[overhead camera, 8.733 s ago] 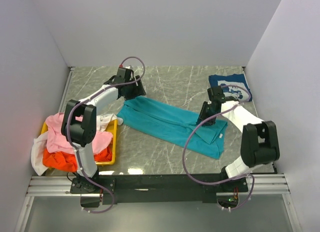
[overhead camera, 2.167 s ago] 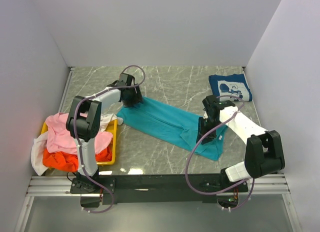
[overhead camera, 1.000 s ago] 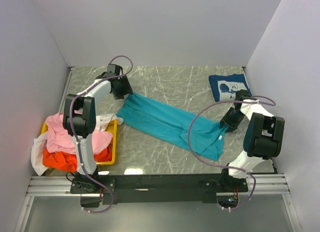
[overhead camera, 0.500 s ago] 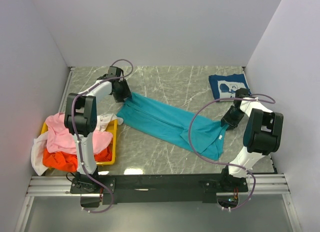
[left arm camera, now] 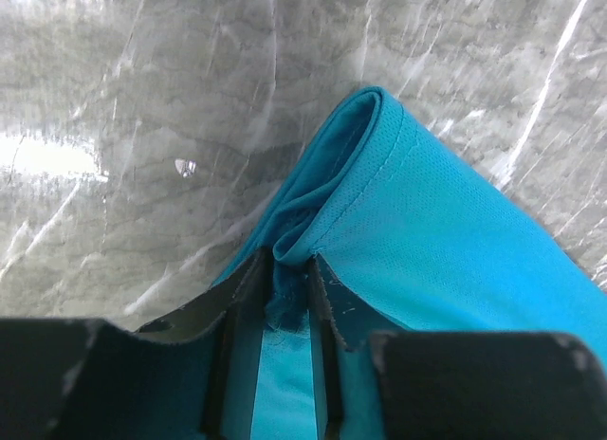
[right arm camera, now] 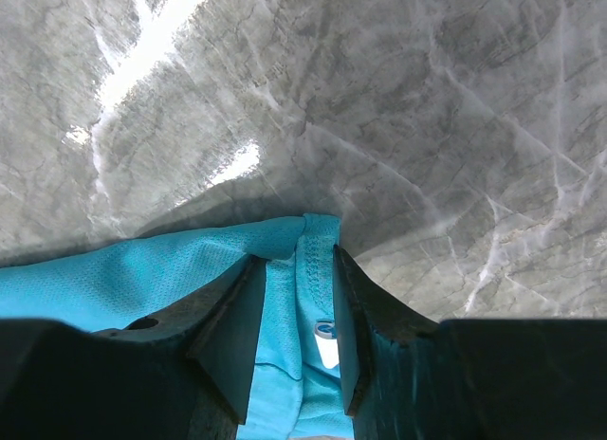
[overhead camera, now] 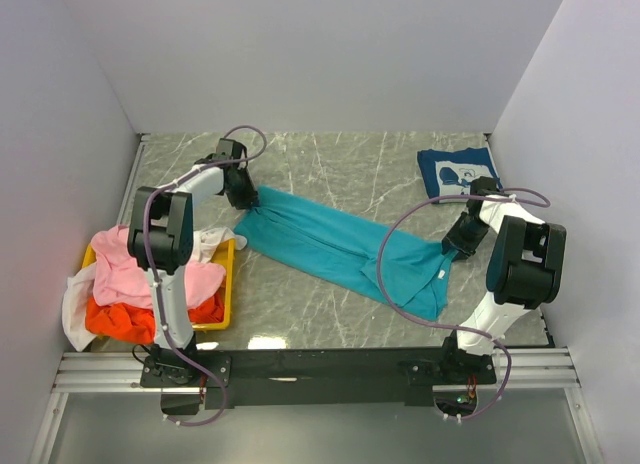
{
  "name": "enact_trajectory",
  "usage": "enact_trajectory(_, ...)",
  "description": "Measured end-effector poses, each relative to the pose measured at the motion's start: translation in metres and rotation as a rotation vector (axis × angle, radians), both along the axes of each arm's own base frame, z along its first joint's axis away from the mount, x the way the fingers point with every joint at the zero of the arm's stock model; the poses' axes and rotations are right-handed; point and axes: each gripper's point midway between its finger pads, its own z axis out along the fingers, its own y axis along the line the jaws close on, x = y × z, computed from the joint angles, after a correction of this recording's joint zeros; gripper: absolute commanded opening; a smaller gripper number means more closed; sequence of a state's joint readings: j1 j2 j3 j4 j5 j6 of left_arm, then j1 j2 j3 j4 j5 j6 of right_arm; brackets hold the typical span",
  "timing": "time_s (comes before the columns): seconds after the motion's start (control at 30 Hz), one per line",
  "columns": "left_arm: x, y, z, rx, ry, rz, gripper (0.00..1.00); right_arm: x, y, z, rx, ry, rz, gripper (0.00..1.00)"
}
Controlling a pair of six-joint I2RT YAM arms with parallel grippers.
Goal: Fold and stack the t-shirts
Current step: Fold the tshirt
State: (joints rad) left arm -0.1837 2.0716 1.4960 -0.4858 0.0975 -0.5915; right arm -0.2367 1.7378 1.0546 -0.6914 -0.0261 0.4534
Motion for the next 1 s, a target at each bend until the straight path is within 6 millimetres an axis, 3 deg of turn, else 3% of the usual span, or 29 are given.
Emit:
enact_trajectory(0.43, -0.002, 0.000, 0.033, -0.015, -0.069, 0.003, 0.38, 0.000, 0.000, 0.000, 0.000, 0.000, 0.004, 0.41)
enact_trajectory(0.7, -0.013, 0.002, 0.023, -0.009, -0.039, 0.003, 0.36, 0.000, 0.000, 0.000, 0.000, 0.000, 0.007, 0.41)
enact_trajectory(1.0, -0.016, 0.004, 0.018, 0.001, -0.029, 0.005, 0.01, 0.000, 0.000, 0.000, 0.000, 0.000, 0.007, 0.41)
